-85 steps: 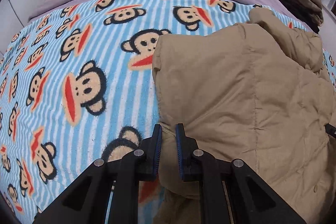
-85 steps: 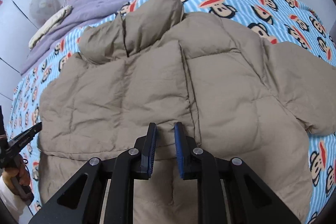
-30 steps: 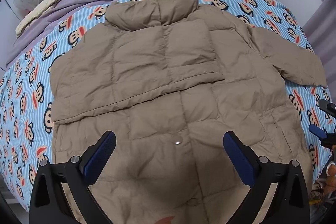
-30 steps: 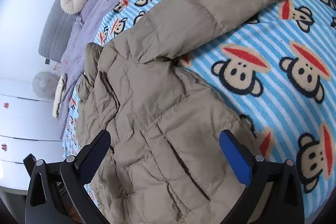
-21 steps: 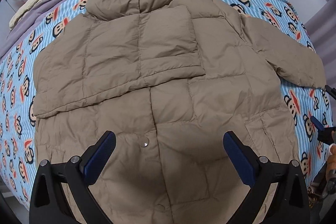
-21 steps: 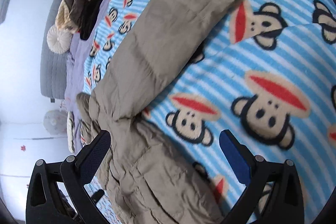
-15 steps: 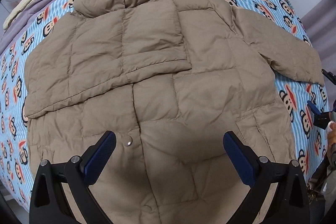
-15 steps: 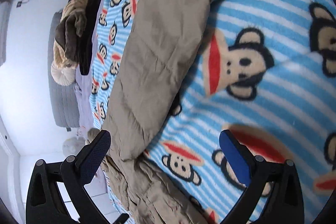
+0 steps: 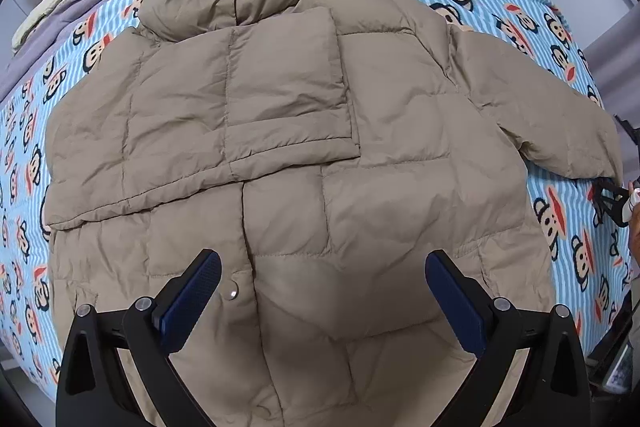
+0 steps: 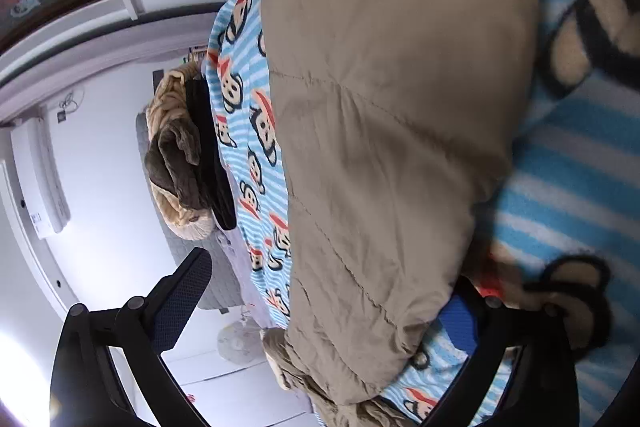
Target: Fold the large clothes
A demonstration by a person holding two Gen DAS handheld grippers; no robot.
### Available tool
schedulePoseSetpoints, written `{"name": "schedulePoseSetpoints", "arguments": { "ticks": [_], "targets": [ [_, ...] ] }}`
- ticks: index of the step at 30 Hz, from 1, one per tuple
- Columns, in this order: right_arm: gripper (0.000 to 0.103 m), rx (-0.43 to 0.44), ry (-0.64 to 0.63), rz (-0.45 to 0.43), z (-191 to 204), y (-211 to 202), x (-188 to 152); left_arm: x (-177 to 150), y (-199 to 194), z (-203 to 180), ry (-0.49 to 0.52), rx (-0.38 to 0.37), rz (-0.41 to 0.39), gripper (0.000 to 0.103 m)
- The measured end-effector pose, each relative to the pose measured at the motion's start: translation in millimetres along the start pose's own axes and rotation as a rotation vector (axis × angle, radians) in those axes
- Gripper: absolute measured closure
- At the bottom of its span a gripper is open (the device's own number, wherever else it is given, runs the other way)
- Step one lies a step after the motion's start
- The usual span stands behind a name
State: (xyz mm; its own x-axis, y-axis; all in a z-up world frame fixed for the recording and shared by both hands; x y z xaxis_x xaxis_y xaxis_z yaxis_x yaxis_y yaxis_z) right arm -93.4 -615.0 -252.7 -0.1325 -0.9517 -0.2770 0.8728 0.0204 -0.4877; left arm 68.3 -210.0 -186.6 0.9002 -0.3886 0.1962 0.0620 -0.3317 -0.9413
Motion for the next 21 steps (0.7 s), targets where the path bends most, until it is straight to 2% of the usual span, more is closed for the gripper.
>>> {"name": "schedulePoseSetpoints", "arguments": {
  "ticks": [1,2,3,4,7,10,14,19,21],
  "targets": [
    [0.037,0.014,0.028,0.010,0,4,1,0,-1,0,0.001,0.008,-0.004,0.001],
    [0.051,0.026,0.055,0.028,-2,8,2,1,-1,1,0.002,0.014,-0.006,0.001],
    [0.075,0.028,0.069,0.043,-3,12,3,1,-2,2,-0.001,0.015,-0.008,0.001],
    [0.085,0.028,0.063,0.047,-2,13,2,1,-4,3,-0.005,0.013,-0.011,0.001],
    [0.092,0.033,-0.024,0.033,16,11,-1,4,-9,8,-0.015,0.005,-0.032,0.001],
    [0.092,0.059,-0.125,0.031,45,5,-8,4,-12,15,-0.013,0.035,-0.045,0.001],
    [0.092,0.050,-0.321,0.024,99,4,-29,1,-15,28,-0.017,-0.003,-0.044,0.001],
    [0.092,0.042,-0.557,0.069,163,22,-84,-3,-29,49,-0.038,-0.015,-0.090,0.001],
    [0.092,0.041,-0.662,0.102,181,33,-119,-4,-38,60,-0.042,-0.009,-0.119,0.001]
  ]
}}
Point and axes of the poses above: each gripper's, at about its wrist camera, not at the fingertips, and y roughly the way its jaws point, z to its left, x to its top, the point moved 5 cm from there along y, roughly the way its jaws point, and after that the axes turned 13 degrees about -x, right-handed, at the moved point
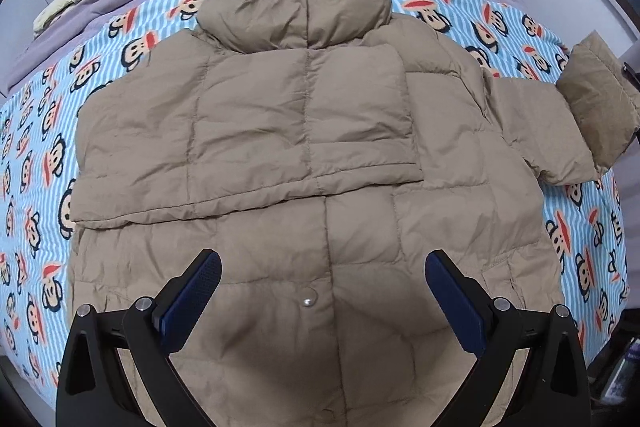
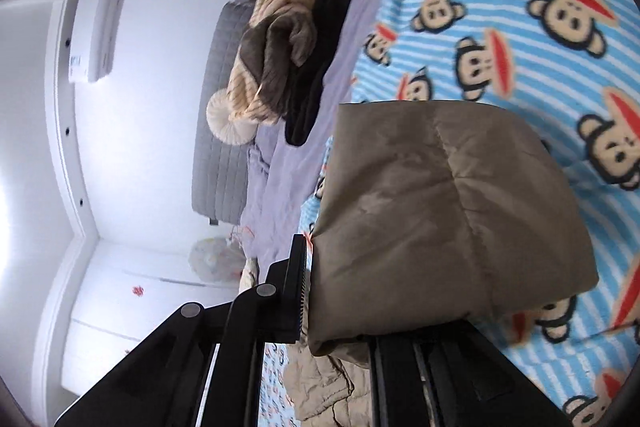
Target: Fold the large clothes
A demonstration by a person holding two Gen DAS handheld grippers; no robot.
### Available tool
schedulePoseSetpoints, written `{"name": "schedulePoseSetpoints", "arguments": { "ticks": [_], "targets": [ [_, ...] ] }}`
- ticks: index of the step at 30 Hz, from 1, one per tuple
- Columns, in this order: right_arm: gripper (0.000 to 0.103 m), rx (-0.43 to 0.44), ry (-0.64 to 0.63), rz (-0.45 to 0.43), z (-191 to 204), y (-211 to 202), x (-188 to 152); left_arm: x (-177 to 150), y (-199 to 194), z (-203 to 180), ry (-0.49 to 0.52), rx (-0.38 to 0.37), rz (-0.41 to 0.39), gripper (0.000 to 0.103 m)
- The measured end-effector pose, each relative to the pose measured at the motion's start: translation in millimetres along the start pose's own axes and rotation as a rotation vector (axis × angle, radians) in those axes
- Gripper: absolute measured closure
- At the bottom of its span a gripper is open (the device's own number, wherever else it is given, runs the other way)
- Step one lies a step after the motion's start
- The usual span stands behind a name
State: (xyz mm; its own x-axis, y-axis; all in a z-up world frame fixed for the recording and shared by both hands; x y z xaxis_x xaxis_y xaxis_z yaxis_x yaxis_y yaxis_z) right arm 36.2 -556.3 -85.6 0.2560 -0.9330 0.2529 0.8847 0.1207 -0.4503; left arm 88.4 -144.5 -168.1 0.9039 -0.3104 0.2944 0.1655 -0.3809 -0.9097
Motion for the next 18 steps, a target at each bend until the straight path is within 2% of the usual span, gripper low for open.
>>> {"name": "schedulePoseSetpoints", "arguments": {
  "ticks": [5,9,13,18],
  "targets": [
    [0.092,-0.028,-0.280,0.097,75,40,-68,8,-14,30,-0.003,0.018,-0.046,0.001],
    [0.092,-0.120,-0.481,0.208,109,93,-143,13,-22,55,-0.039,0.014,-0.069,0.001],
    [0.092,-0.206,-0.511,0.308,101,146,-198,14,-27,79,-0.078,0.015,-0.084,0.001],
    [0.092,-0.311,-0.512,0.396,78,200,-237,13,-30,101,-0.087,0.030,-0.094,0.001]
  ]
}}
Point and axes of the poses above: each gripper's, at about its wrist camera, not at the fingertips, and y roughly the way its jaws point, z to its left, x to its top, the point moved 5 cm from there along y, roughly the way its jaws point, and after that the axes turned 13 degrees about -x, right-handed, at the moved point
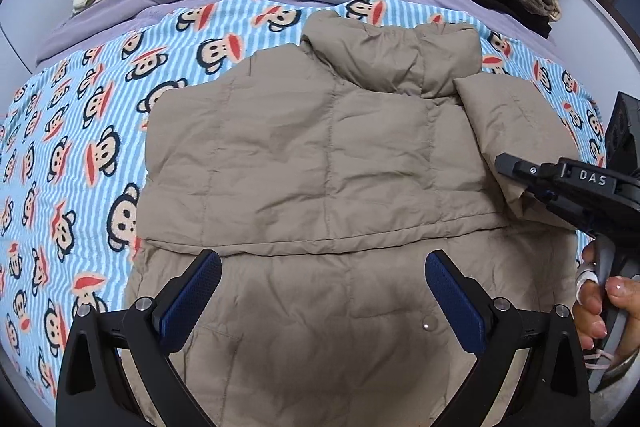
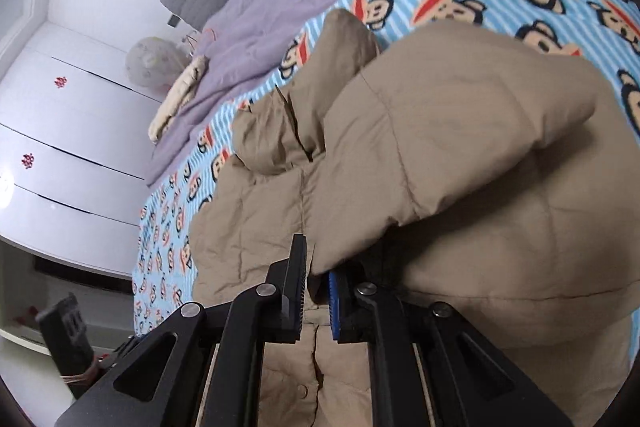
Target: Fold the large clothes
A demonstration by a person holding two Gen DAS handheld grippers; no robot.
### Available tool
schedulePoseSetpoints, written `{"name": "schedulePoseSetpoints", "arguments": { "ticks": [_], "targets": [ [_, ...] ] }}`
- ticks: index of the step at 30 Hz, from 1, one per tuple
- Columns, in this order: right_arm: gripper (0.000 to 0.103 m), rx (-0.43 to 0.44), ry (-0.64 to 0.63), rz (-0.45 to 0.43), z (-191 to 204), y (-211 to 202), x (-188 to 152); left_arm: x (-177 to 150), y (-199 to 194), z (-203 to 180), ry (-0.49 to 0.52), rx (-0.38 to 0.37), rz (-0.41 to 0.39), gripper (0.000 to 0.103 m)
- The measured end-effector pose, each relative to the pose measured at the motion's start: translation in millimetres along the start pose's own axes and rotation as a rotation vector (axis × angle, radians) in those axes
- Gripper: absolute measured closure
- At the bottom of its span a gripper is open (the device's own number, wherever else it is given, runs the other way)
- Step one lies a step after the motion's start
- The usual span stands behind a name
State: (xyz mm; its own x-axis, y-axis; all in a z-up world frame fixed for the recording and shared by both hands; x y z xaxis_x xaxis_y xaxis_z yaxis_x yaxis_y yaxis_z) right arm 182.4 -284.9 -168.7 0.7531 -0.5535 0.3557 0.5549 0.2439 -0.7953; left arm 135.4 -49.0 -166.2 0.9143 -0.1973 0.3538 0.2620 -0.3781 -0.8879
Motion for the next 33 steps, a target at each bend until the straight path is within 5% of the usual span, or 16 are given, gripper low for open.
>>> {"name": "schedulePoseSetpoints", "arguments": {
  "ticks": [8,9,10,12,17,18,19,20,21,26,30,33],
  "targets": [
    [0.085,-0.081,0.073,0.086,-14,15,-19,4,8,12,-0.019,-0.012,0.000,0.001],
    [0.070,-0.074,0.081,0.085,-15,6,-19,4,9,12,-0.018,-0.016,-0.003,0.001],
    [0.044,-0.062,0.091,0.074,-16,-2,-18,6,10,12,-0.018,-0.022,-0.006,0.001],
    [0.027,-0.030,0.131,0.023,-23,-26,-17,8,12,14,-0.024,-0.036,-0.011,0.001],
    [0.027,0.040,0.413,-0.054,-73,-53,-7,14,11,26,-0.072,-0.094,-0.027,0.001],
    [0.039,0.026,0.456,-0.060,-81,-54,-2,16,8,29,-0.080,-0.113,-0.038,0.001],
    [0.066,0.002,0.464,-0.065,-84,-55,5,18,5,31,-0.082,-0.127,-0.050,0.001],
    [0.079,-0.030,0.449,-0.071,-83,-55,11,20,2,32,-0.079,-0.137,-0.060,0.001],
    [0.089,-0.058,0.412,-0.091,-76,-57,19,23,-2,34,-0.073,-0.144,-0.069,0.001],
    [0.092,-0.094,0.047,-0.172,16,-63,43,35,-18,51,-0.104,-0.211,-0.112,0.001],
    [0.092,-0.116,-0.225,-0.136,92,-39,20,46,-24,69,-0.155,-0.219,-0.144,0.001],
    [0.092,-0.142,-0.354,-0.057,112,-16,-14,53,-21,73,-0.167,-0.247,-0.146,0.001]
  ]
}}
Point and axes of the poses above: each gripper's, at about its wrist camera, not at the fingertips, and y roughly the way its jaws point, z to its left, x to its top, the point moved 5 cm from there along y, roughly the way its jaws point, and after that the axes turned 13 degrees about -x, right-handed, at the moved point
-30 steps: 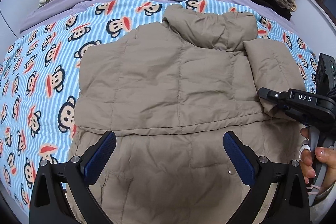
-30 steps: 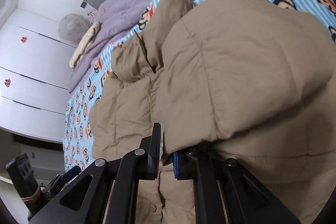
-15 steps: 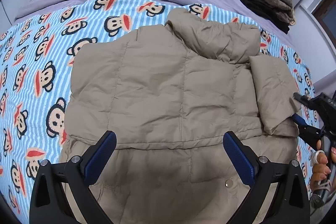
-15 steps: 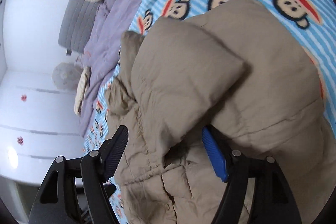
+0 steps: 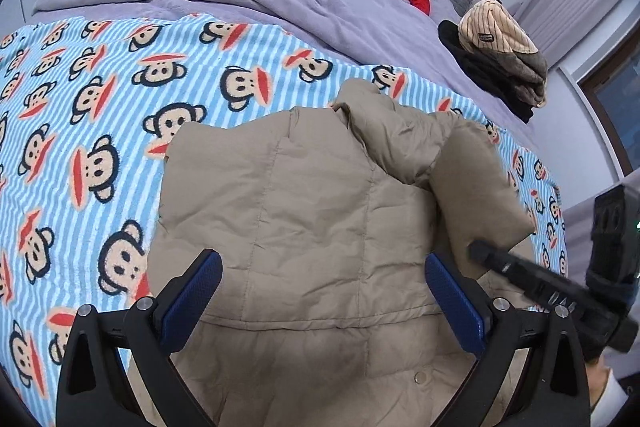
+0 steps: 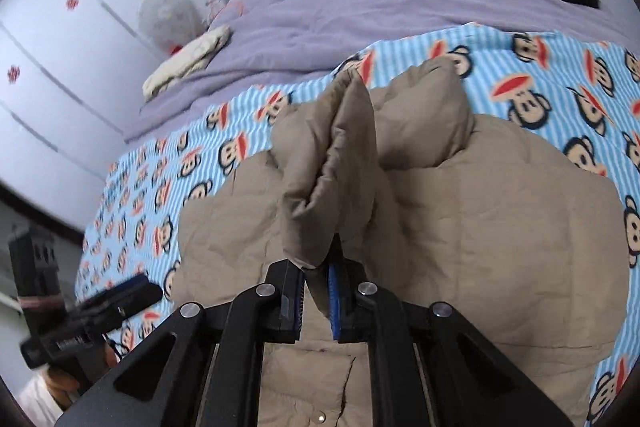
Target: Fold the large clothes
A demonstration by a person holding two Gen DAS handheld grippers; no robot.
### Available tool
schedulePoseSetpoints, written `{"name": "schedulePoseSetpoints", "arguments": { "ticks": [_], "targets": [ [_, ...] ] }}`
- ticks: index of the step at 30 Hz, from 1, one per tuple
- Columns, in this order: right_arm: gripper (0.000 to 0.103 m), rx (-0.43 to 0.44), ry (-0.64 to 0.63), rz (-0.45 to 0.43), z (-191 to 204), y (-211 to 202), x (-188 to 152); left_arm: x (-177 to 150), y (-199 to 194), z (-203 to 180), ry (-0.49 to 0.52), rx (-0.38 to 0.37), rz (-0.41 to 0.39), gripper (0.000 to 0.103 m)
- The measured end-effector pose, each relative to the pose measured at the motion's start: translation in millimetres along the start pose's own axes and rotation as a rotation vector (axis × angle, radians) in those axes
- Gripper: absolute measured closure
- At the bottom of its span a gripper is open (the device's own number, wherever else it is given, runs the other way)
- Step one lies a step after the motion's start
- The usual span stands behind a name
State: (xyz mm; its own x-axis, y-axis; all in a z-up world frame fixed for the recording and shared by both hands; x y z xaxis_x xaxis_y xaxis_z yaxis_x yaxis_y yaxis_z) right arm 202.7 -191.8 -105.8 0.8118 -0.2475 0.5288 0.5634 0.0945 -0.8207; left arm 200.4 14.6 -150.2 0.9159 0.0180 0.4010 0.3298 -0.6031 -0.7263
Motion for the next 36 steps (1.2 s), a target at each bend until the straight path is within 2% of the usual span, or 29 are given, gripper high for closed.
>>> {"name": "schedulePoseSetpoints", "arguments": {
  "ticks": [3,5,6,7,8,10,13,16,18,19,20,21,22,23,24,25,27,29,31,33,36],
  "targets": [
    [0.091,-0.005,-0.076,0.123,17,27,-31,0,9,-3,-0.014,-0.058,0.023,0.001],
    [0.083,-0.009,-0.099,0.176,17,37,-47,-2,17,-8,-0.028,-0.090,0.038,0.001],
    [0.066,-0.019,-0.098,0.190,13,38,-53,-3,22,-10,-0.035,-0.107,0.050,0.001],
    [0.042,-0.031,-0.084,0.196,5,36,-58,-5,28,-12,-0.040,-0.118,0.063,0.001],
    [0.036,-0.035,-0.058,0.192,-5,31,-63,-7,34,-15,-0.043,-0.132,0.080,0.001],
    [0.034,-0.026,0.010,0.194,-33,20,-67,-11,49,-19,-0.043,-0.149,0.116,0.001],
    [0.034,-0.022,0.188,0.213,-92,6,-78,-14,73,-25,-0.017,-0.140,0.163,0.001],
    [0.034,-0.040,0.352,0.231,-152,-4,-93,-16,97,-31,0.004,-0.141,0.217,0.022],
    [0.034,-0.041,0.465,0.221,-188,-10,-100,-18,110,-35,-0.001,-0.167,0.244,0.050],
    [0.034,-0.033,0.515,0.208,-201,-12,-101,-19,116,-38,-0.004,-0.178,0.261,0.074],
    [0.034,-0.017,0.581,0.189,-215,-15,-103,-19,120,-40,-0.005,-0.177,0.270,0.090],
    [0.034,-0.002,0.640,0.172,-227,-16,-104,-19,120,-43,-0.002,-0.182,0.265,0.090],
    [0.035,0.009,0.693,0.159,-238,-16,-105,-18,116,-47,0.008,-0.187,0.246,0.091],
    [0.040,0.022,0.749,0.143,-248,-15,-106,-17,110,-52,0.022,-0.197,0.227,0.092],
    [0.070,0.036,0.796,0.127,-257,-14,-106,-17,102,-56,0.036,-0.209,0.213,0.092],
    [0.094,0.045,0.825,0.119,-264,-13,-105,-18,95,-59,0.053,-0.214,0.201,0.092],
    [0.094,0.058,0.842,0.092,-269,-13,-99,-24,83,-57,0.083,-0.194,0.187,0.092],
    [0.095,0.049,0.778,0.083,-262,-13,-90,-33,83,-44,0.076,-0.152,0.202,0.092],
    [0.095,0.018,0.696,0.106,-253,-8,-85,-41,92,-25,0.042,-0.104,0.233,0.091],
    [0.095,-0.020,0.631,0.139,-244,5,-83,-45,97,-11,0.012,-0.105,0.246,0.091],
    [0.094,-0.043,0.627,0.157,-239,18,-85,-41,88,-8,0.028,-0.081,0.246,0.091]
  ]
}}
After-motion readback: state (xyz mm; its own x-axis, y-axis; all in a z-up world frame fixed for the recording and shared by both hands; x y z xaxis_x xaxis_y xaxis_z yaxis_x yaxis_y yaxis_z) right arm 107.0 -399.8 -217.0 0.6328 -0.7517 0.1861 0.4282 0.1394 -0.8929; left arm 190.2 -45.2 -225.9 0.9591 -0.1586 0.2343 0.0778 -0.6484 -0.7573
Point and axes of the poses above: each gripper's, at about its wrist camera, not at the fingertips, and y roughly the way its jaws point, z to its left, x to its top, the point moved 5 cm from there along y, roughly the way its jaws point, and after that the axes turned 13 degrees about -x, right-handed, at the moved point
